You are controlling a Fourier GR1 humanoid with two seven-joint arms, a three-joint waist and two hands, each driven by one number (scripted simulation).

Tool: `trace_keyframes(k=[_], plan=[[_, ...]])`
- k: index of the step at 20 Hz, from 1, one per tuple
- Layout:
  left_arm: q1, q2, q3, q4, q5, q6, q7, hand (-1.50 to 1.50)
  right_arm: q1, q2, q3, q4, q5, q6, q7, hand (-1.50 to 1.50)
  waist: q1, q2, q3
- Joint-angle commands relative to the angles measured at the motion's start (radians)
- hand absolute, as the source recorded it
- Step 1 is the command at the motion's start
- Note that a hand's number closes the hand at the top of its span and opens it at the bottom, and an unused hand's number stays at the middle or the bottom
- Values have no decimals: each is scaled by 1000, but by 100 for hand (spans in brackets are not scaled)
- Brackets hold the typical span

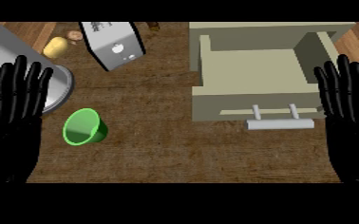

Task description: Pick up the cup, place it into the drawer and close the drawer

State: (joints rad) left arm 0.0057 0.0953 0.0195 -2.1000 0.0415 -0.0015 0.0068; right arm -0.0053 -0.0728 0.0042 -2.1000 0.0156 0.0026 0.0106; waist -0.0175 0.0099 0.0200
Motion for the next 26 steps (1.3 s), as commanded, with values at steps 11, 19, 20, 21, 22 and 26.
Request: trace_keyframes(k=[11, 19, 20, 21, 22, 26], plan=[[99, 248, 111, 179, 696, -554, 28, -150, 36, -60, -5, 33, 24, 60, -2, -150, 17, -8, -21], [41, 318, 225, 465, 721, -706, 9, -150, 0, -108, -83, 11, -65, 122, 60, -150, 11, -9, -20], [62, 295, 222, 448, 639, -695, -4, -150, -28, -34, 1, 71, 49, 46, 16, -150, 18, -9, -20], [123, 266, 218, 461, 587, -757, -56, -150, -20, -55, -21, 93, 40, 71, -14, -150, 20, -10, -20], [33, 263, 208, 483, 581, -683, -11, -150, 15, -72, -69, 29, -35, 101, 12, -150, 14, -10, -20], [8, 260, 266, 651, 415, -742, -155, -150, 23, -67, -77, 79, -2, 96, -61, -150, 12, -9, -21]])
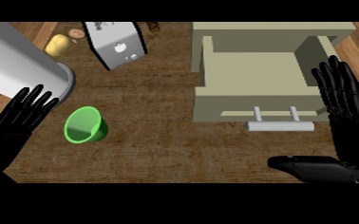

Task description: Pick up the cup, place it into the drawer and close the drawer

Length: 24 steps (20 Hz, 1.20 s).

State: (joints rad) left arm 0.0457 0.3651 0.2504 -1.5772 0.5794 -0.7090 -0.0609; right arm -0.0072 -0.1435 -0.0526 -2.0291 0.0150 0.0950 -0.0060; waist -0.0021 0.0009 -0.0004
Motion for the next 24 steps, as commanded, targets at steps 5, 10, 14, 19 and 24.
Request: trace_keyframes(k=[5, 10, 14, 19, 24], plan=[[-122, 18, 74, 312, -248, -20, -194, -150, 42, 24, 13, -9, 14, 5, -26, -150, -6, 0, 0], [-143, -5, 39, 546, -490, -5, -468, -150, -100, 6, 2, 62, 24, -1, 35, -150, -3, 2, -1], [-186, -9, 2, 682, -577, 63, -575, -150, -93, -24, -59, 46, -44, 39, 53, -150, -3, 0, 0], [-309, 35, 7, 1001, -618, 62, -749, -150, -75, 11, -6, 60, 21, 14, 8, -150, -13, 4, -2], [-360, 70, -1, 1129, -639, 68, -844, -150, -54, 10, 2, 13, 3, 30, 39, -150, -20, 5, -3]])
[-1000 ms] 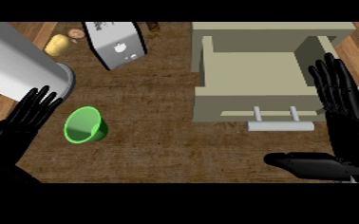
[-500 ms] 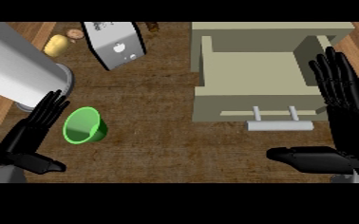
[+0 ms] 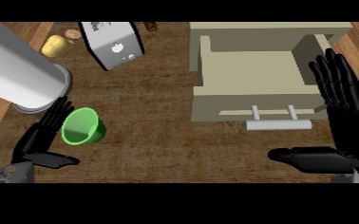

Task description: Pick up the cup, place it into the drawer and close the drawer

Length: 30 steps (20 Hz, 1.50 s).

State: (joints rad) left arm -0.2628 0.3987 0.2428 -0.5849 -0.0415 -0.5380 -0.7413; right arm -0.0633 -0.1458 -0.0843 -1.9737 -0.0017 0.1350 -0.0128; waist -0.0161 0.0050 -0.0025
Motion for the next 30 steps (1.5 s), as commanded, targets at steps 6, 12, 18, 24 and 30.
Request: trace_keyframes(k=[6, 12, 18, 24, 30], plan=[[-109, 19, -15, 210, -35, -63, -223, -150, -18, -13, -24, 22, -29, 22, -1, -150, -8, 5, -2], [-154, 25, -33, 272, -54, -53, -258, -150, -28, 11, 5, 11, -4, 2, 5, -150, -21, 9, -4], [-138, -4, -48, 317, -66, -39, -326, -150, -4, 22, 28, -19, 14, -3, 14, -150, -18, 7, -4], [-191, -14, -49, 329, -57, -50, -314, -150, -25, 7, 8, 14, -16, 24, -11, -150, -25, 10, -5], [-192, -57, -55, 331, -39, -85, -321, -150, -4, 15, 16, 21, 13, 11, -23, -150, -26, 9, -4]])
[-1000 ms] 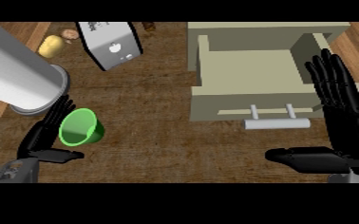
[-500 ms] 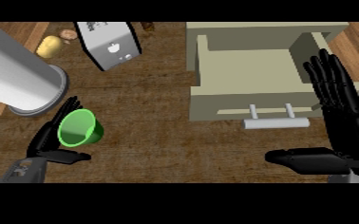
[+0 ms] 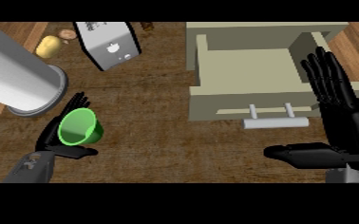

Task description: Pick up the cup, place it into the drawer and close the drawer

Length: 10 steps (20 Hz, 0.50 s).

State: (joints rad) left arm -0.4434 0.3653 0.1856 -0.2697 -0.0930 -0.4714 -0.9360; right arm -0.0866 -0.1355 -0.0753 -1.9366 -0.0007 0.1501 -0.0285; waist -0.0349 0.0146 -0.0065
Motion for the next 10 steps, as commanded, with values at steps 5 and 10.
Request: trace_keyframes(k=[5, 10], plan=[[-25, -54, -16, 0, 22, -221, -110, -150, 11, 15, 16, 32, 11, 1, -27, -150, 0, 2, 0], [-17, -63, -26, -26, 47, -305, -106, 150, 31, -5, -15, 11, -35, 27, -13, -150, -2, -4, 1]])
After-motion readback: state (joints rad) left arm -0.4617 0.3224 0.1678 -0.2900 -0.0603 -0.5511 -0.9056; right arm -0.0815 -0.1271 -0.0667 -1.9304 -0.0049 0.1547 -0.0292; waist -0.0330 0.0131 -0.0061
